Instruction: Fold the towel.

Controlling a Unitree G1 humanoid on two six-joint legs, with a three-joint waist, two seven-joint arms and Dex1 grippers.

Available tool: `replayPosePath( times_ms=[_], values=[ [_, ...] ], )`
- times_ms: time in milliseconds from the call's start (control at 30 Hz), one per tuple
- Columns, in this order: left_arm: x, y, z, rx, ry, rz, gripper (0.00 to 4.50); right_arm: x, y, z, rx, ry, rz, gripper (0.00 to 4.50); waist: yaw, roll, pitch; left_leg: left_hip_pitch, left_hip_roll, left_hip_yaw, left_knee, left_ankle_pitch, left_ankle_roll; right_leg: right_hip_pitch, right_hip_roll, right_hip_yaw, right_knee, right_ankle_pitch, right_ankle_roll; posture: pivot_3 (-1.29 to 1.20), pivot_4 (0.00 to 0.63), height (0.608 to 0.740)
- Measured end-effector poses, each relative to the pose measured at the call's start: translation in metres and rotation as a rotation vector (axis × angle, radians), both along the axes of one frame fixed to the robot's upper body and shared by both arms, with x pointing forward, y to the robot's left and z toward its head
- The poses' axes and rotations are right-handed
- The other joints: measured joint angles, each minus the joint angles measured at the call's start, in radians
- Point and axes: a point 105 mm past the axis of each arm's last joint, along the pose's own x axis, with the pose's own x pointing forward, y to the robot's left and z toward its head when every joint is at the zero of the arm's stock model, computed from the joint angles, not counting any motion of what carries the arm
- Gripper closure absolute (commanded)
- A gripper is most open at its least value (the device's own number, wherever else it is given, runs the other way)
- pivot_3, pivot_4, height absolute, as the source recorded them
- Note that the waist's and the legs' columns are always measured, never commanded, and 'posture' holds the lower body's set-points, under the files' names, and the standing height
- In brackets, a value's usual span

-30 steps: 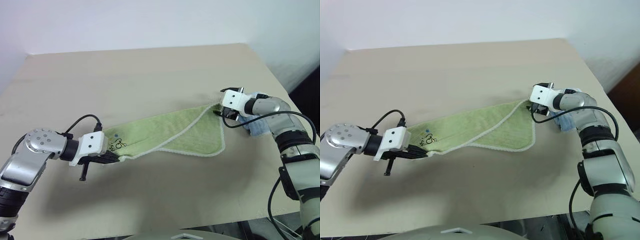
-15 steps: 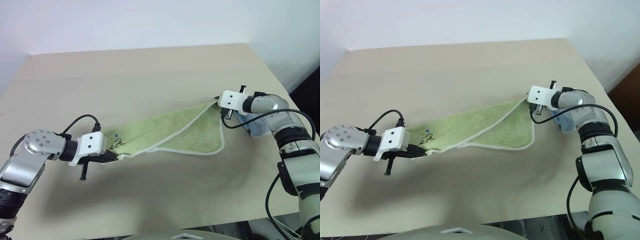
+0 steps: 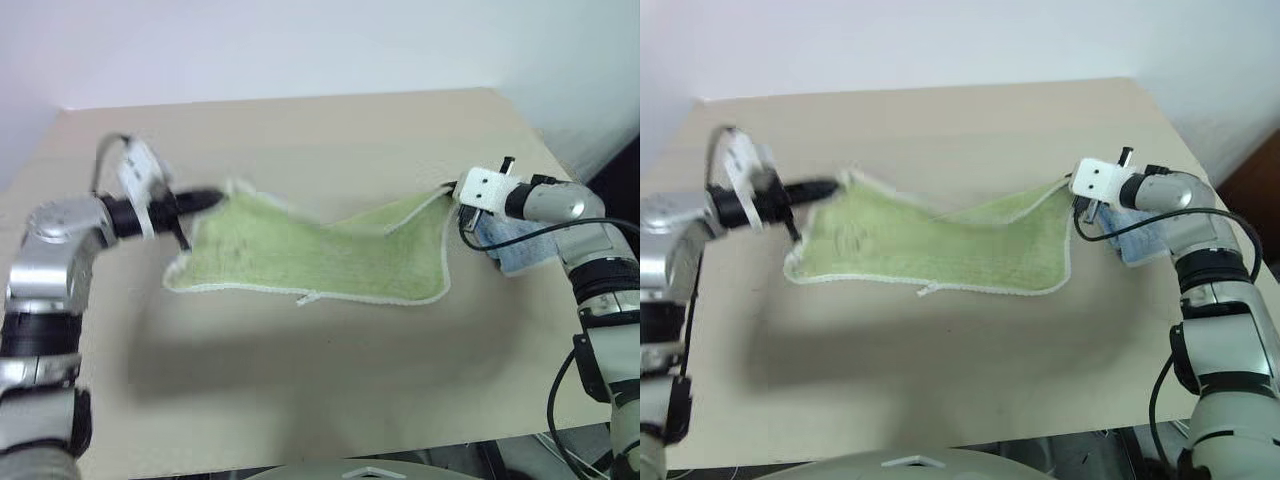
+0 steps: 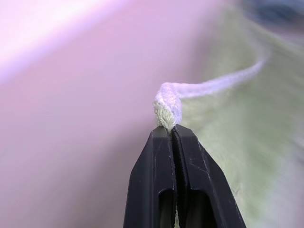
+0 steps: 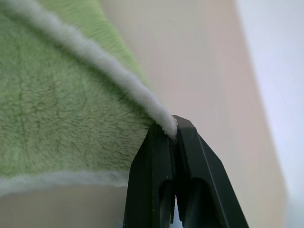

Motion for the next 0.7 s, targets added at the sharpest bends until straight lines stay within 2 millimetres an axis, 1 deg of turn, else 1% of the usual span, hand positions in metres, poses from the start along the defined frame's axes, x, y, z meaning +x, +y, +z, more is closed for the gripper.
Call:
replayPosePath(
  times_ms=[67,133,233,300,333,400,433,467,533,567,600,700],
  values=[
    [0.022,0.009,0.020,-0.092,-0.048,0.105,4.50,0.006,-0.004,0.022,0.024,-0.055,-0.029,4.43,-0.002,0.000,0.000,0.001,0.000,0.000,0.000,0.000,0.000,0.000,0.000,0.001,0.001,0.000,0.000,0.00,0.150,0.728],
    [0.039,0.011,0.035,-0.168,-0.077,0.168,4.50,0.011,-0.003,0.046,0.049,-0.121,-0.048,4.43,-0.002,0.000,0.000,0.000,0.000,0.001,0.000,0.000,-0.001,0.000,0.000,0.001,0.001,0.000,0.000,0.00,0.150,0.728],
    [0.053,0.016,0.058,-0.263,-0.114,0.230,4.50,0.015,-0.002,0.076,0.076,-0.200,-0.058,4.43,-0.002,-0.001,0.001,0.000,0.000,0.001,-0.001,0.000,-0.001,0.000,0.000,0.001,0.000,0.000,0.000,0.00,0.150,0.728],
    [0.056,0.021,0.073,-0.315,-0.142,0.242,4.50,0.014,-0.001,0.089,0.095,-0.231,-0.054,4.43,-0.002,-0.001,0.001,-0.001,0.000,0.001,-0.001,0.001,-0.001,-0.001,0.000,0.001,0.000,0.000,0.000,0.00,0.150,0.728],
    [0.054,0.024,0.079,-0.323,-0.158,0.232,4.50,0.013,0.000,0.094,0.103,-0.236,-0.044,4.43,-0.002,-0.001,0.001,-0.001,0.000,0.001,-0.001,0.001,-0.001,-0.001,0.000,0.001,0.000,-0.001,0.001,0.00,0.150,0.728],
    [0.045,0.030,0.083,-0.321,-0.173,0.188,4.50,0.002,-0.002,0.103,0.119,-0.234,-0.012,4.43,-0.001,-0.001,0.001,-0.003,0.000,0.002,-0.001,0.001,-0.001,-0.002,0.000,0.001,-0.001,-0.001,0.002,0.00,0.150,0.728],
    [0.041,0.034,0.081,-0.313,-0.169,0.171,4.50,-0.004,-0.002,0.106,0.125,-0.228,0.010,4.43,0.000,-0.001,0.001,-0.003,0.000,0.002,-0.001,0.001,-0.001,-0.002,0.000,0.001,-0.001,-0.001,0.002,0.00,0.150,0.728],
    [0.035,0.038,0.076,-0.307,-0.153,0.151,4.50,-0.012,-0.002,0.107,0.131,-0.215,0.036,4.43,0.000,-0.001,0.001,-0.003,0.000,0.002,-0.001,0.001,-0.001,-0.002,0.000,0.001,-0.001,-0.002,0.002,0.00,0.150,0.728],
    [0.023,0.044,0.062,-0.296,-0.104,0.112,4.50,-0.027,0.000,0.097,0.135,-0.161,0.083,4.43,0.001,-0.001,0.001,-0.004,0.000,0.002,0.000,0.000,0.001,-0.002,-0.001,0.001,-0.001,-0.002,0.002,0.00,0.150,0.728],
    [0.016,0.046,0.051,-0.299,-0.064,0.091,4.50,-0.034,0.001,0.085,0.141,-0.106,0.097,4.43,0.001,-0.001,0.001,-0.004,0.000,0.002,0.001,-0.001,0.001,-0.002,-0.001,0.001,-0.001,-0.002,0.002,0.00,0.150,0.728],
    [0.011,0.046,0.044,-0.289,-0.038,0.074,4.50,-0.039,0.003,0.077,0.150,-0.067,0.106,4.43,0.002,-0.001,0.001,-0.004,0.000,0.002,0.001,-0.001,0.002,-0.002,-0.001,0.001,-0.001,-0.001,0.002,0.00,0.150,0.728],
    [-0.015,0.053,0.012,-0.237,0.076,0.040,4.50,-0.069,0.010,0.040,0.161,0.111,0.154,4.43,0.005,-0.001,0.001,-0.003,0.001,0.001,0.000,-0.002,0.002,-0.002,-0.001,0.001,0.001,-0.001,0.002,0.00,0.150,0.728]
  ],
)
